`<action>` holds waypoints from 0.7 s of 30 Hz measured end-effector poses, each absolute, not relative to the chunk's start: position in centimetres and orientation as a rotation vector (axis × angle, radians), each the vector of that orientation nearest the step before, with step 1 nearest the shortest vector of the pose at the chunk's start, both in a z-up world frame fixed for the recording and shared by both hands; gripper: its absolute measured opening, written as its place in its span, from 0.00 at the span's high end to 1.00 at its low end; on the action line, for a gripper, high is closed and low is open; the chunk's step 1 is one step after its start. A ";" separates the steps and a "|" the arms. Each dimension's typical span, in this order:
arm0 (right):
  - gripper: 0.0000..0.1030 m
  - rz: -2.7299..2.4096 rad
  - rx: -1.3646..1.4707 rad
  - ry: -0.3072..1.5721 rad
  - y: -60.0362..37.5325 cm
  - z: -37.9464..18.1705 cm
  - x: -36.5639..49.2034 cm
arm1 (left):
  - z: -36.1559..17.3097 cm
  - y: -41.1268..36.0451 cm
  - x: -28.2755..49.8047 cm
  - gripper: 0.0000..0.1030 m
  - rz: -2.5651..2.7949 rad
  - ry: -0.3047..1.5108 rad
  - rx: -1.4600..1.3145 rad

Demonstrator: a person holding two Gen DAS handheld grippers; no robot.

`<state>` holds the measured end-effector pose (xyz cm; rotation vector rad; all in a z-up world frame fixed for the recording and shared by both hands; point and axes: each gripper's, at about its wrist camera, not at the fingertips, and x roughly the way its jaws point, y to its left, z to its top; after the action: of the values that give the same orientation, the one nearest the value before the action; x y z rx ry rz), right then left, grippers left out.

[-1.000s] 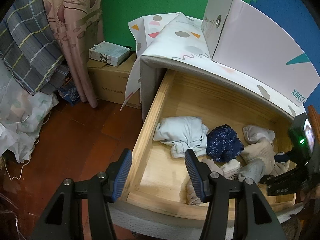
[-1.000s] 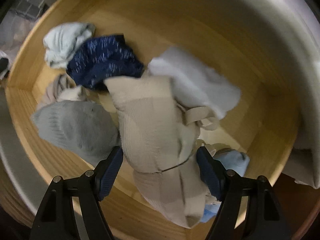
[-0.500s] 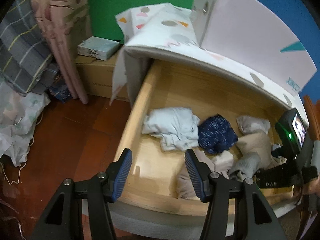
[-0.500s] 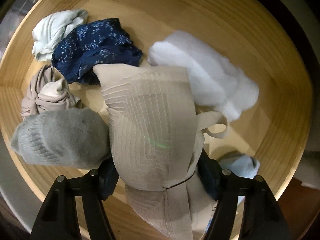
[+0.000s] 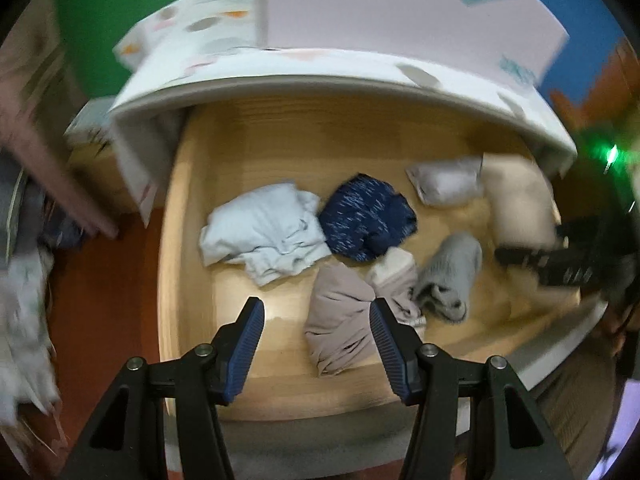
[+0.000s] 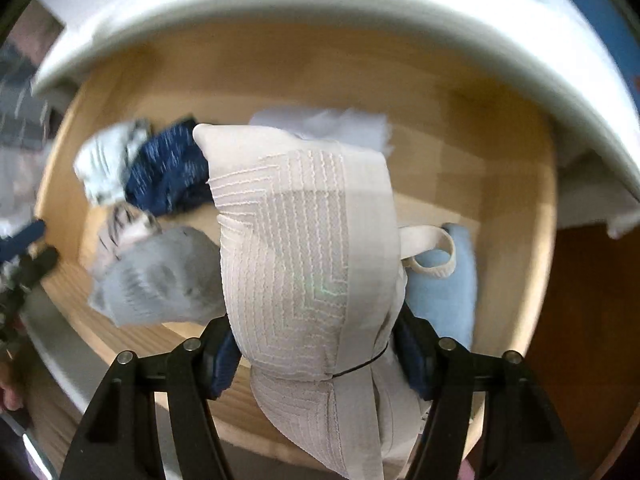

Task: Take underwear out of drawer
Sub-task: 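Lift the beige bra with the right gripper while left reaches toward taupe underwear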

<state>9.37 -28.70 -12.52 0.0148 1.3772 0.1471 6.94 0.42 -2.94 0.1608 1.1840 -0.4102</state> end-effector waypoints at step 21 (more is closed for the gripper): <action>0.39 0.084 0.314 1.177 -32.8 -10.5 6.6 | -7.8 -8.0 9.7 0.36 -0.698 1.483 0.506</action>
<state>6.65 -32.78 -10.49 0.3142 1.1772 0.0838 9.70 -7.97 -7.77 0.5065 1.4828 -0.6976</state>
